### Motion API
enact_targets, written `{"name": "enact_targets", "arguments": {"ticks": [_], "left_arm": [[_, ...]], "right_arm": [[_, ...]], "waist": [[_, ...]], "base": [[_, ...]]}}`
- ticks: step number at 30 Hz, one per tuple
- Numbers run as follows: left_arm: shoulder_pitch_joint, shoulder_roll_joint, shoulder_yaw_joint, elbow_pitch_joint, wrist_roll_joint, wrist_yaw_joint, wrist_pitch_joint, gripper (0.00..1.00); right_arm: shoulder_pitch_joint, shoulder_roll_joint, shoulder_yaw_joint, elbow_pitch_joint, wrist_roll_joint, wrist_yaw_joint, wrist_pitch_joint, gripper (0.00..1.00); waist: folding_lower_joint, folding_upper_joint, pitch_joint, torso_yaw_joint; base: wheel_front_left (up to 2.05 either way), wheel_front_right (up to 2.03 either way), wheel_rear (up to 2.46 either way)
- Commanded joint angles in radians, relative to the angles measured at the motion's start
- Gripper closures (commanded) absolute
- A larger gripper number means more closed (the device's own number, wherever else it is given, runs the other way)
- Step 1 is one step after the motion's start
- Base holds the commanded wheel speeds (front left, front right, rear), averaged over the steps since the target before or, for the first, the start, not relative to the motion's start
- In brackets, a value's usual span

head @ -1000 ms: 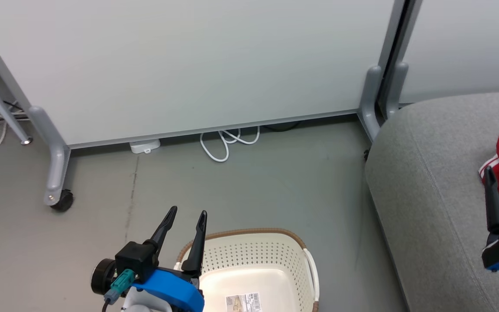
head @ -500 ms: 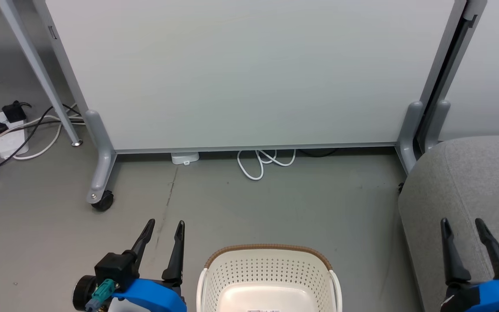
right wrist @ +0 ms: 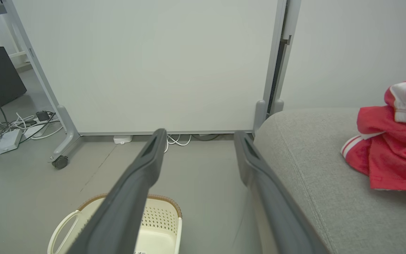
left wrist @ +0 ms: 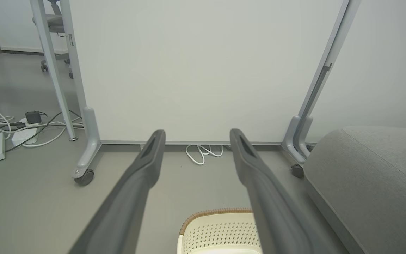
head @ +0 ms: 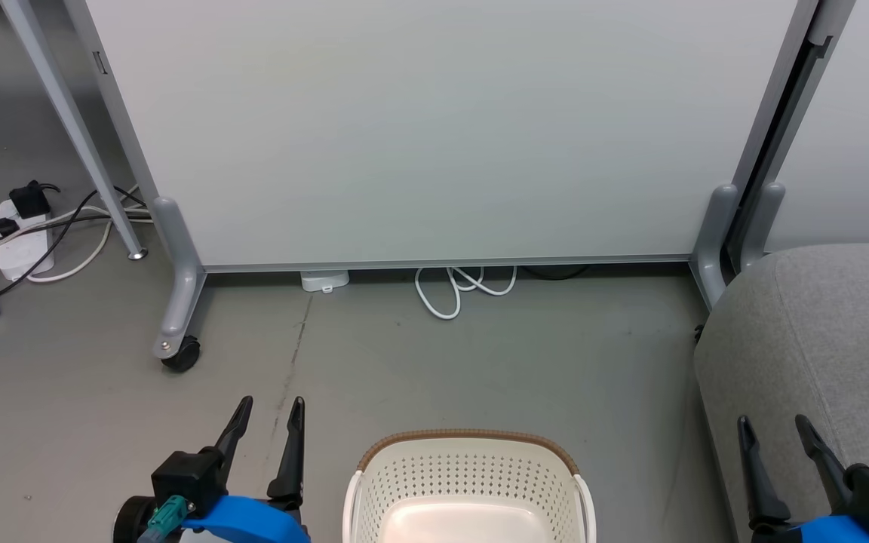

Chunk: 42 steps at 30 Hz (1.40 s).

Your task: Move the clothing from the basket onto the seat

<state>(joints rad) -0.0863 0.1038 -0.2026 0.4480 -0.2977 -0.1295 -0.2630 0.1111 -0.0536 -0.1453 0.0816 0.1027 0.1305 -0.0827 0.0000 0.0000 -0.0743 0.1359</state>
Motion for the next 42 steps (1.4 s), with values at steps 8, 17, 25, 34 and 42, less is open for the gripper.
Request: {"name": "enact_targets", "arguments": {"ticks": [8, 17, 25, 34, 42], "left_arm": [[0.006, -0.005, 0.016, 0.004, 0.007, -0.001, -0.003, 0.0], [0.006, -0.01, 0.014, 0.005, 0.003, -0.001, -0.003, 0.0], [0.005, -0.013, 0.009, 0.014, 0.0, 0.0, 0.001, 1.0], [0.06, -0.016, 0.013, 0.059, -0.053, 0.0, 0.023, 1.0], [0.05, -0.021, 0.048, 0.028, -0.193, 0.0, 0.062, 1.0]], "right_arm": [[-0.002, 0.004, 0.003, 0.02, 0.017, 0.0, -0.009, 0.0], [-0.006, 0.004, 0.012, 0.037, 0.03, 0.0, -0.014, 0.0], [-0.004, 0.002, 0.015, 0.054, 0.037, 0.0, -0.011, 1.0], [-0.006, 0.013, 0.011, 0.124, 0.098, 0.0, 0.008, 1.0], [-0.029, 0.012, 0.015, 0.126, 0.255, 0.0, 0.027, 1.0]], "waist": [[0.0, 0.0, 0.003, -0.007], [0.0, 0.0, 0.006, -0.003], [0.0001, 0.0, 0.004, 0.0], [0.0002, 0.0, 0.005, -0.003], [0.0002, 0.0, 0.01, -0.012]], "base": [[0.0, 0.0, 0.0], [0.0, 0.0, 0.0], [0.0, 0.0, 0.0], [0.0, 0.0, 0.0], [0.0, 0.0, 0.0]]}}
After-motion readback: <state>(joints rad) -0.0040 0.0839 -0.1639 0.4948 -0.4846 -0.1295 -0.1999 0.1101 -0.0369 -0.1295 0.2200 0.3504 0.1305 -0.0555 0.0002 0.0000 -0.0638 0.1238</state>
